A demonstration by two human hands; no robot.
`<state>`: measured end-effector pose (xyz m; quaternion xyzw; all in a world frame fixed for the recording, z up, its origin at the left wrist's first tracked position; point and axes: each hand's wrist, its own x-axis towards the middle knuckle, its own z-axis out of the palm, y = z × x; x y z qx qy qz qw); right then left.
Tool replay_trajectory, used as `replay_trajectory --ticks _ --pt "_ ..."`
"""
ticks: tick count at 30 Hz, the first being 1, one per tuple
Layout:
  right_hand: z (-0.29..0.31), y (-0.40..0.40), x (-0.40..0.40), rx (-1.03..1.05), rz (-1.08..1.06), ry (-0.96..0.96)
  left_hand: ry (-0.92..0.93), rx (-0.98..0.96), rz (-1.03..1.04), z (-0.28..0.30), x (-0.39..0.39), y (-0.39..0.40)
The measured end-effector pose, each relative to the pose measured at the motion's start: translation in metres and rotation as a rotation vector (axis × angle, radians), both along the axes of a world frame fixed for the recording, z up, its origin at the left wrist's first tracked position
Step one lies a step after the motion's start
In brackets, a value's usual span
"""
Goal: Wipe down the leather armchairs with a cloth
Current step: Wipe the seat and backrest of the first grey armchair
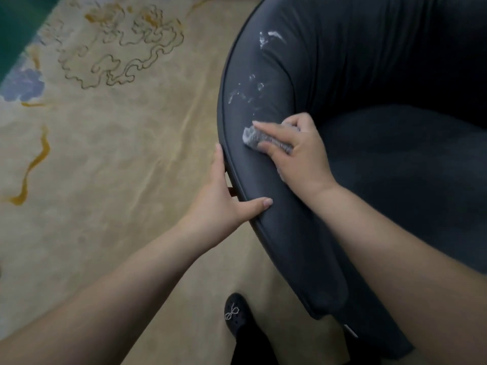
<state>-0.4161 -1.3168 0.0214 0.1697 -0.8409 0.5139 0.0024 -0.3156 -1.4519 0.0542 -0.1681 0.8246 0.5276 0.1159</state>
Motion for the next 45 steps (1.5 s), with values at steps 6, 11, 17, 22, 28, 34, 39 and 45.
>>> replay_trajectory --ticks 6,11,17,22,28,34,39,45 --pt "-0.001 0.019 0.049 0.018 0.106 -0.032 -0.018 -0.026 -0.202 0.005 -0.030 -0.036" --pt "0.009 -0.025 -0.016 0.055 -0.048 0.012 -0.022 0.028 -0.193 -0.001 -0.042 -0.047" --pt "-0.001 -0.009 0.011 0.000 -0.102 0.006 0.017 0.041 -0.143 -0.002 -0.069 -0.061" --pt "0.012 -0.036 -0.046 0.109 -0.035 0.088 0.005 0.094 -0.117 -0.002 -0.089 -0.075" --pt "0.016 -0.047 -0.060 0.175 -0.056 0.235 -0.026 0.094 -0.146 0.002 -0.110 -0.079" --pt "0.022 -0.057 -0.088 0.290 0.028 0.330 -0.021 0.008 -0.207 0.009 -0.118 -0.075" --pt "0.019 -0.063 -0.115 0.189 -0.173 0.240 0.009 -0.045 -0.221 0.011 -0.135 -0.077" --pt "0.010 -0.038 -0.083 0.140 -0.026 0.268 0.010 -0.058 -0.239 0.011 -0.155 -0.077"
